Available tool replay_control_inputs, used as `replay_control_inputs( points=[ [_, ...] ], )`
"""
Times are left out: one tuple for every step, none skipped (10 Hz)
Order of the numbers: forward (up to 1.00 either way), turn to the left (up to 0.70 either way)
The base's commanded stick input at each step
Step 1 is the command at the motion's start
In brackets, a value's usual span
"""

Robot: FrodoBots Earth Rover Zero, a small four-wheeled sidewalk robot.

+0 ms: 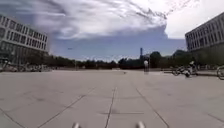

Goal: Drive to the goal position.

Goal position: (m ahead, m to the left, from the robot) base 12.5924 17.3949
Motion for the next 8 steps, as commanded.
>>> replay_control_inputs(
  points=[
    [0.70, 0.00],
    [0.70, 0.00],
    [0.70, 0.00],
    [0.70, 0.00],
    [0.70, 0.00],
    [0.70, 0.00],
    [0.70, 0.00],
    [0.70, 0.00]
  ],
)
